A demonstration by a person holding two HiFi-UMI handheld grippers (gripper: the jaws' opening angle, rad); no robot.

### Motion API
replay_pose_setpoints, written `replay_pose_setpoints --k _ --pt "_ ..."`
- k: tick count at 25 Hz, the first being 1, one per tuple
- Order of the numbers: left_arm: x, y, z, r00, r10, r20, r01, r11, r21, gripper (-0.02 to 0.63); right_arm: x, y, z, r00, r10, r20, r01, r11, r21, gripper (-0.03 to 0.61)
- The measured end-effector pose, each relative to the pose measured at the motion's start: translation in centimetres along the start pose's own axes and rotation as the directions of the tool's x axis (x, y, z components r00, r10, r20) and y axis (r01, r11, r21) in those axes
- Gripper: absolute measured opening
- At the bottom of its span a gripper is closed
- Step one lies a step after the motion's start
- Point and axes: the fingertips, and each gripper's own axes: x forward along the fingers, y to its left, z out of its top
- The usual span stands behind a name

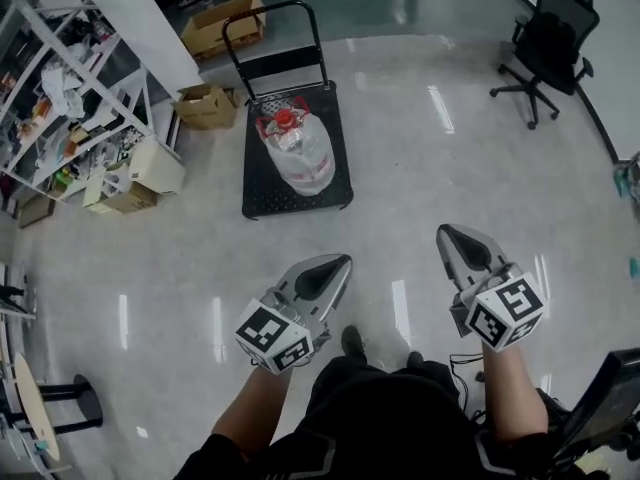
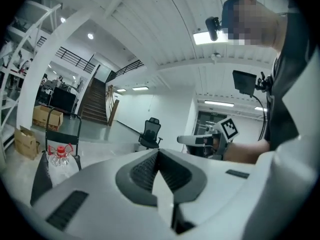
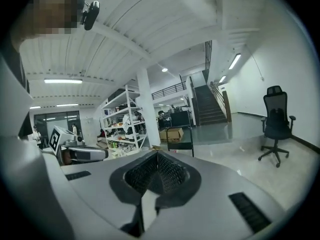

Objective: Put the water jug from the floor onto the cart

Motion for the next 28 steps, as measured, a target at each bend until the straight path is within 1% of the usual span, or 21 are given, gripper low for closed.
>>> replay_pose_setpoints --k 3,6,8,11,13,16,18,21,28 --pt "-1.1 -3.5 0.5 0.999 0.014 0.031 -0.013 1.0 -0.01 0.002 -3.9 1.4 0.0 1.0 0.016 0.026 -0.016 1.0 -0.019 0.002" --pt "-1.4 -8.3 0.0 0.998 0.026 0.049 -0.024 0.999 -0.029 0.002 -9.0 2.4 0.0 0.998 0.041 0.049 -0.037 0.995 -0.096 0.002" --pt "-1.2 -11.7 -0.6 0.998 0.041 0.051 -0.039 0.998 -0.041 0.002 -12.7 2.6 -0.6 0.997 0.058 0.056 -0.052 0.992 -0.114 0.002" --pt "-1.7 -16.4 -2.1 0.994 0.087 0.06 -0.083 0.995 -0.062 0.002 -17.9 1.9 -2.7 0.995 0.077 0.057 -0.072 0.994 -0.079 0.002" --pt "-2.1 -19.3 -2.7 0.993 0.104 0.063 -0.1 0.993 -0.064 0.002 -20.9 1.3 -3.7 0.994 0.081 0.075 -0.077 0.996 -0.055 0.002" --pt "-3.9 -23.0 -2.5 0.993 0.1 0.057 -0.098 0.995 -0.028 0.002 -24.3 1.9 -4.2 0.993 0.068 0.091 -0.066 0.998 -0.023 0.002" --pt "-6.0 -23.9 -2.1 0.992 0.11 0.058 -0.11 0.994 -0.001 0.002 -25.2 3.4 -4.4 0.995 0.055 0.085 -0.053 0.998 -0.027 0.002" --pt "-9.1 -24.6 -2.3 0.99 0.119 0.077 -0.119 0.993 0.007 0.002 -26.1 5.8 -4.6 0.995 0.044 0.085 -0.041 0.999 -0.036 0.002" --pt "-15.6 -24.7 -2.2 0.992 0.086 0.088 -0.093 0.993 0.072 0.002 -26.2 12.4 -4.3 0.995 0.009 0.095 -0.006 1.0 -0.03 0.002"
